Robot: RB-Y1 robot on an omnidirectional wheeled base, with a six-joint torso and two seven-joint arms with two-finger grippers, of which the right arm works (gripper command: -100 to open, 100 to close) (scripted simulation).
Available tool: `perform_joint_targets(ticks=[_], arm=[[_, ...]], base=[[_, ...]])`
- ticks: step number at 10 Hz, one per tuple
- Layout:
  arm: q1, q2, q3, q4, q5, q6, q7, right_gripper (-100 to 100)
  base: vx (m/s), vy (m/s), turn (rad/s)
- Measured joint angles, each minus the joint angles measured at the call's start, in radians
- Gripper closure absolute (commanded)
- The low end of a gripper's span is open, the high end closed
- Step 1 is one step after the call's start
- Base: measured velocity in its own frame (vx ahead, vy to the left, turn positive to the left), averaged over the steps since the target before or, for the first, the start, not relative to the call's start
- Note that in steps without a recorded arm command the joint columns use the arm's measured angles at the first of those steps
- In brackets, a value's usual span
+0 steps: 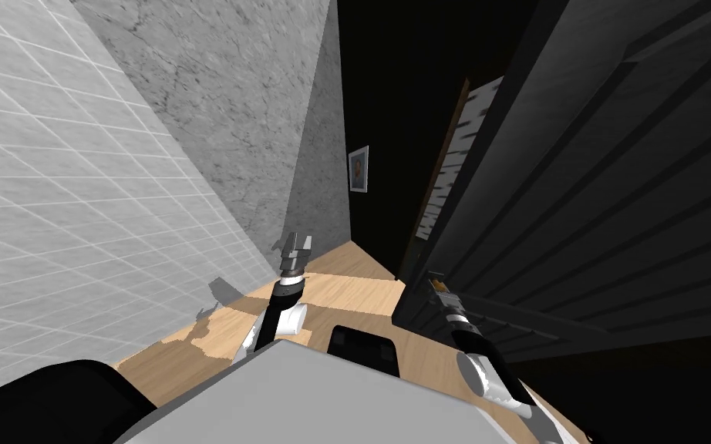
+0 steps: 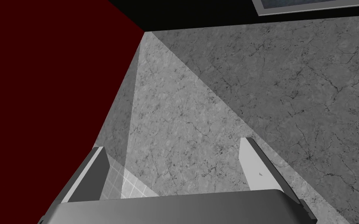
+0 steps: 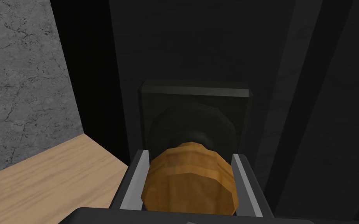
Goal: Pull the door open
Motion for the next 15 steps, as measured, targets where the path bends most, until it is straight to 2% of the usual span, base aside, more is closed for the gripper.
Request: perform_joint_targets(ticks=[1, 7, 11, 12, 15], arm=[[0.002, 0.000, 0.005, 0.001, 0.001, 0.001, -0.002, 100], [0.031, -0.071, 0.045, -0.013, 0.012, -0.053, -0.060, 100], [0.051, -0.110, 0.082, -0.019, 0.022, -0.088, -0.098, 100], [0.053, -0.111, 0.085, -0.018, 0.022, -0.088, -0.100, 100], [0.059, -0.131, 0.092, -0.022, 0.016, -0.107, -0.106, 100]], base=[[-0.139, -0.045, 0.163], [-0.223, -0.052, 0.111], [-0.156, -0.069, 0.095], [-0.102, -0.037, 0.130], [-0.206, -0.072, 0.156]])
